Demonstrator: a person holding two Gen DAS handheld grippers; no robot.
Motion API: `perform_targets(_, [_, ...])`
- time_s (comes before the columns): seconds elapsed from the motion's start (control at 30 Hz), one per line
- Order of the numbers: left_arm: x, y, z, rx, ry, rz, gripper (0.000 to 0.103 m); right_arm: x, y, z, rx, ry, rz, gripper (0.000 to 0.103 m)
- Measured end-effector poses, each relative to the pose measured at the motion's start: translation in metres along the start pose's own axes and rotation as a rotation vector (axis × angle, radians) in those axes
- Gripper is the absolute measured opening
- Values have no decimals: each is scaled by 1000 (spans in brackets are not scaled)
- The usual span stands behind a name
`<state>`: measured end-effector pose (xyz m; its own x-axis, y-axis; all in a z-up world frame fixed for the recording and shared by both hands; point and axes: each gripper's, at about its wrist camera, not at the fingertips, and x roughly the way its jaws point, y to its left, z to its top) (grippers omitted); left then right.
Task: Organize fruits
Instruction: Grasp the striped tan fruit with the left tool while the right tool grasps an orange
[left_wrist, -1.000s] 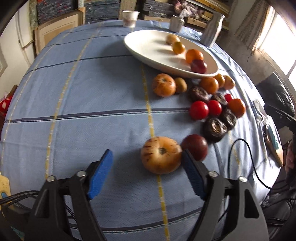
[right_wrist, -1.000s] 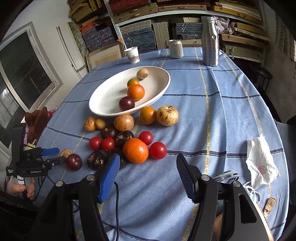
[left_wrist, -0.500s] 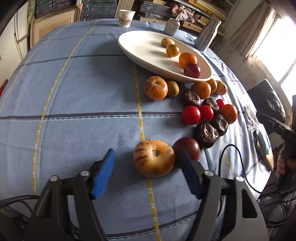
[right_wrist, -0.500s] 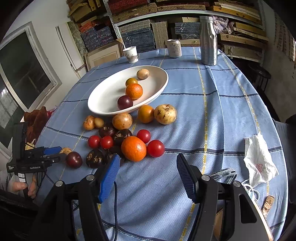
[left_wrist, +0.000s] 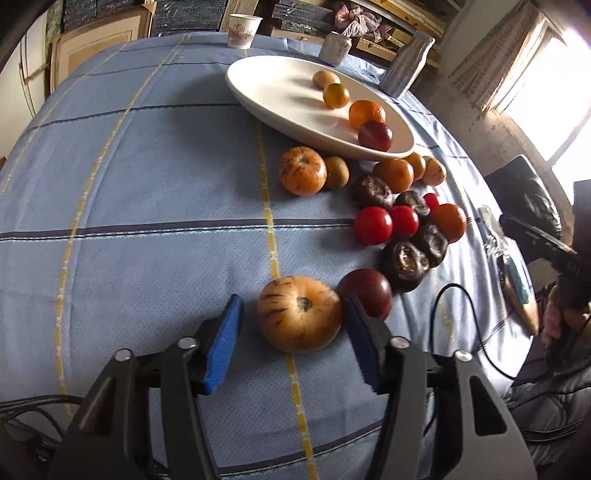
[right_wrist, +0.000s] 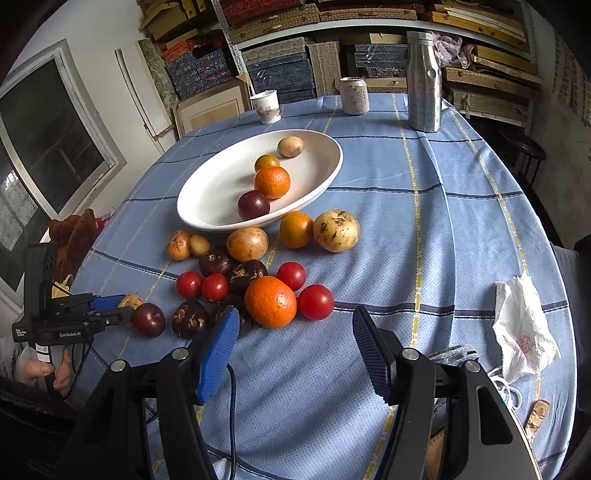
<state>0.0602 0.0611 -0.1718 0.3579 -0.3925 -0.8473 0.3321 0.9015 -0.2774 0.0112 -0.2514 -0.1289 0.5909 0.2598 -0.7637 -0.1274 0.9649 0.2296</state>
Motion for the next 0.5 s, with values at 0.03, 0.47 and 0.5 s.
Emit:
perform_targets(0.03, [0,-1,0,6,1,-6,46,0,0,0,-1,0,0,65])
perform_targets(0.47, [-15,9,-7,-1,-7,90,45,27,18,2,-77,59,14,65])
perform_targets(0.5, [-16,12,-7,-9,-8,99,45,31,21,3,-93,64,16,65])
